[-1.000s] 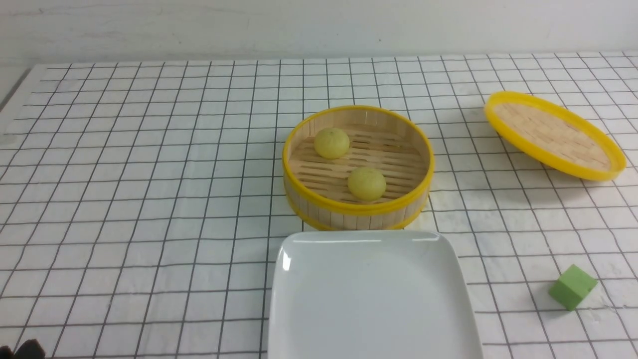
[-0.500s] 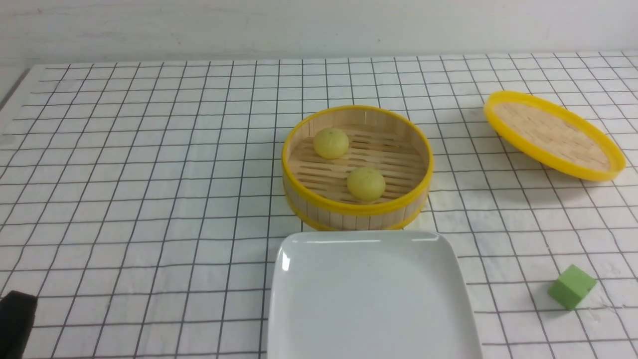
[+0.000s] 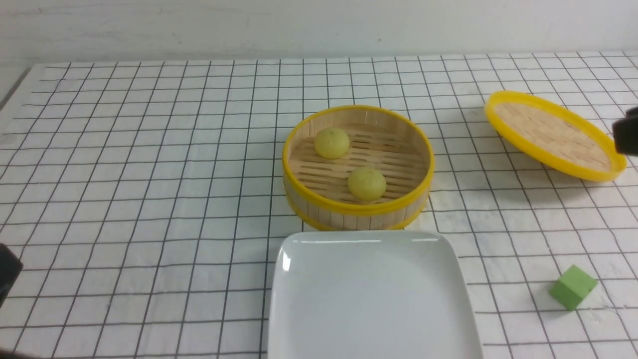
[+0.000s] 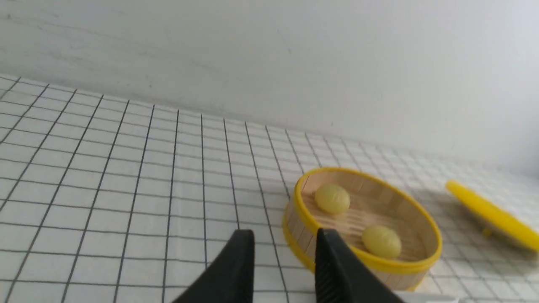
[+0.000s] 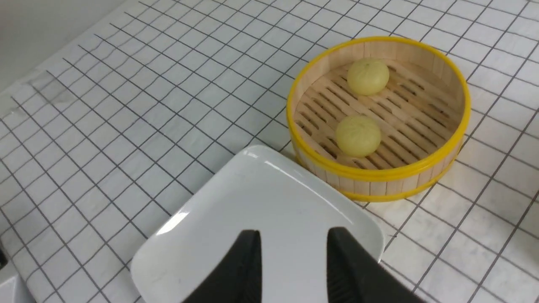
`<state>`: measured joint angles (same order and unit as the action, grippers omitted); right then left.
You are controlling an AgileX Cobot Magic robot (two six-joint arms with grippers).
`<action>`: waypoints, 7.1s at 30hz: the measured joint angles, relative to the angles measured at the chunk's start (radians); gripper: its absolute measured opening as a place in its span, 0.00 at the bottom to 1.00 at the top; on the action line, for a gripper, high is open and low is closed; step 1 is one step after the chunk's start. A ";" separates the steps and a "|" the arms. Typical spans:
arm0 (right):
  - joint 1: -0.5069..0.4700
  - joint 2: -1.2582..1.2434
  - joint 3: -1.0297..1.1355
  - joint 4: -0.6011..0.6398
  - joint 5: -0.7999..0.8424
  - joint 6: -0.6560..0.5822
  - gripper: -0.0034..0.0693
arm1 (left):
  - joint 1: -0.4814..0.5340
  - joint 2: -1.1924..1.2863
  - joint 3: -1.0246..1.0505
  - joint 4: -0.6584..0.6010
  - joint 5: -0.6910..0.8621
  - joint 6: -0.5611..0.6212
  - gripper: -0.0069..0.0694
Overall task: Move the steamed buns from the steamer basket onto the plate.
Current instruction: Use the right arm to grab the steamed stuffed bun that is closest to it, then use the right arm to put the steamed stuffed bun into the plate, then use the left arm to grab the steamed stuffed bun that is closest to it
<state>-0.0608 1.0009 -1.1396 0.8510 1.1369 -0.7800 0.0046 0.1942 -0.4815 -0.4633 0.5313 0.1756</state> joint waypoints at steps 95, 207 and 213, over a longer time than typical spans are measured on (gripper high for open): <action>0.438 1.001 -0.781 -0.484 0.084 0.134 0.05 | 0.000 0.574 -0.368 -0.196 0.298 0.458 0.41; 0.517 0.175 -0.727 -0.662 0.069 0.405 0.63 | 0.000 0.670 -0.369 -0.467 0.171 0.597 0.41; 0.517 -0.032 -0.619 -0.669 0.121 0.434 0.63 | 0.000 0.796 -0.369 -0.709 0.214 0.842 0.41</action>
<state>0.4566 0.9691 -1.7584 0.1818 1.2578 -0.3461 0.0046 0.9904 -0.8501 -1.1725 0.7452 1.0177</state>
